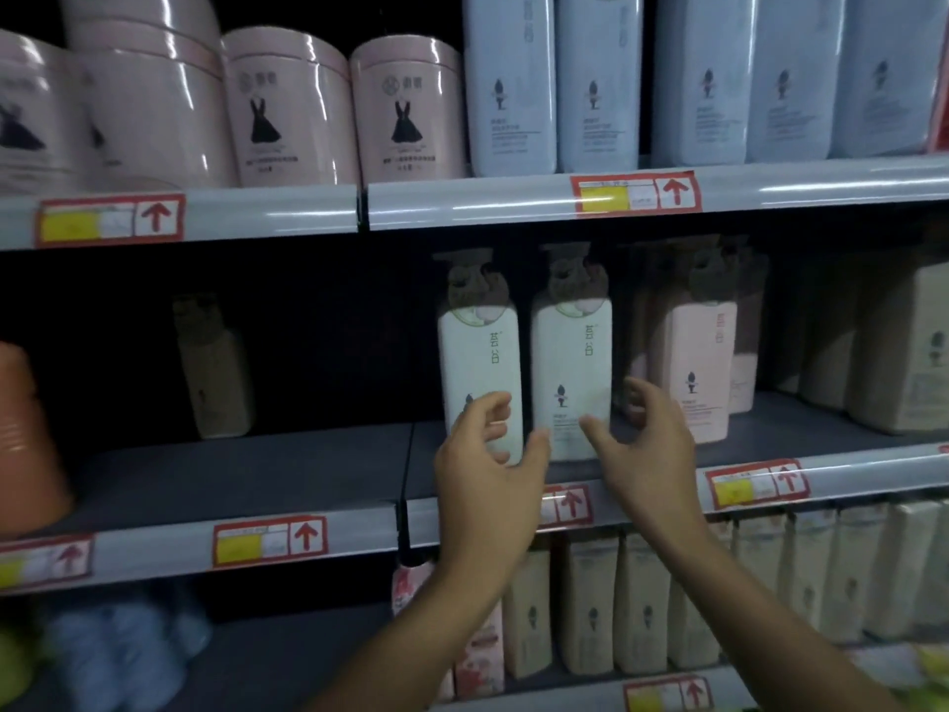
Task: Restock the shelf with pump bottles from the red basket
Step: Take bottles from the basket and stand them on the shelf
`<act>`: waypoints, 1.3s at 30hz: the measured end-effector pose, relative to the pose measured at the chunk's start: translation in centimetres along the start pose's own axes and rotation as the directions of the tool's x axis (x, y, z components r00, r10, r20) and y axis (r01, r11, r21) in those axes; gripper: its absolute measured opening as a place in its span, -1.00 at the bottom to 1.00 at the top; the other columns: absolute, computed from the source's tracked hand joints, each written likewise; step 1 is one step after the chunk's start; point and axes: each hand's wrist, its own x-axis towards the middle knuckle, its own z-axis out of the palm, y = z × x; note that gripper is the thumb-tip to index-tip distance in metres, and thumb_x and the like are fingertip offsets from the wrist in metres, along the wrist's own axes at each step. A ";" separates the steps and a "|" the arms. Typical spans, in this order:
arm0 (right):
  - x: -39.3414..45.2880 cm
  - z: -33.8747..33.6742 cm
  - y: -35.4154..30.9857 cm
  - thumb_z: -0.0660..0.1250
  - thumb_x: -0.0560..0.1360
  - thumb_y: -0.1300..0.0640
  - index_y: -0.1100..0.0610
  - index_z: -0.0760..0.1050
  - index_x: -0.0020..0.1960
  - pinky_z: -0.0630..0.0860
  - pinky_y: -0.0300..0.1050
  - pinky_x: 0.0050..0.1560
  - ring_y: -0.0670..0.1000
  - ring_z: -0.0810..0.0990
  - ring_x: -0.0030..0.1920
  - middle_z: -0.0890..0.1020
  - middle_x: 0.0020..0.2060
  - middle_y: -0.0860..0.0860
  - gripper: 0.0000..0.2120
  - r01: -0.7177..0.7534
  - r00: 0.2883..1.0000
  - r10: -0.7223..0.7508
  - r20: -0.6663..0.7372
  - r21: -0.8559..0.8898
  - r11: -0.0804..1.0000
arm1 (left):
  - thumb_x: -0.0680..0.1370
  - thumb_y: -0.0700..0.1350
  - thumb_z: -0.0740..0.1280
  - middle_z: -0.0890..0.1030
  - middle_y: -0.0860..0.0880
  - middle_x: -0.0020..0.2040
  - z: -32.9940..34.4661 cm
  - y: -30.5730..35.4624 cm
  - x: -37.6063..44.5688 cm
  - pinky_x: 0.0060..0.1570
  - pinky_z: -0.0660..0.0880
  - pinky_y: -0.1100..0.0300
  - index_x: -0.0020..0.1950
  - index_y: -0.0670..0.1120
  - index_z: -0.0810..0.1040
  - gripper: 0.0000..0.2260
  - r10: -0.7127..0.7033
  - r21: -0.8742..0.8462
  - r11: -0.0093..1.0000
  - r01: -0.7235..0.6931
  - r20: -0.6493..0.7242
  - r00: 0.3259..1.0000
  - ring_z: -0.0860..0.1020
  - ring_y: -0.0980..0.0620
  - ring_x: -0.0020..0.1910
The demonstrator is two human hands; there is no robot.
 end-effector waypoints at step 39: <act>7.2 6.4 0.2 0.56 0.47 0.03 0.28 0.51 0.23 0.54 0.00 0.09 0.25 0.63 0.19 0.64 0.20 0.23 -0.52 -0.205 0.927 0.263 0.268 -0.225 0.953 | 0.54 -0.11 0.47 0.66 0.09 -0.04 -3.4 -0.3 2.2 -0.07 0.55 0.41 0.12 0.09 0.57 -0.79 0.066 -0.089 0.994 -0.064 0.017 0.998 0.64 0.22 -0.03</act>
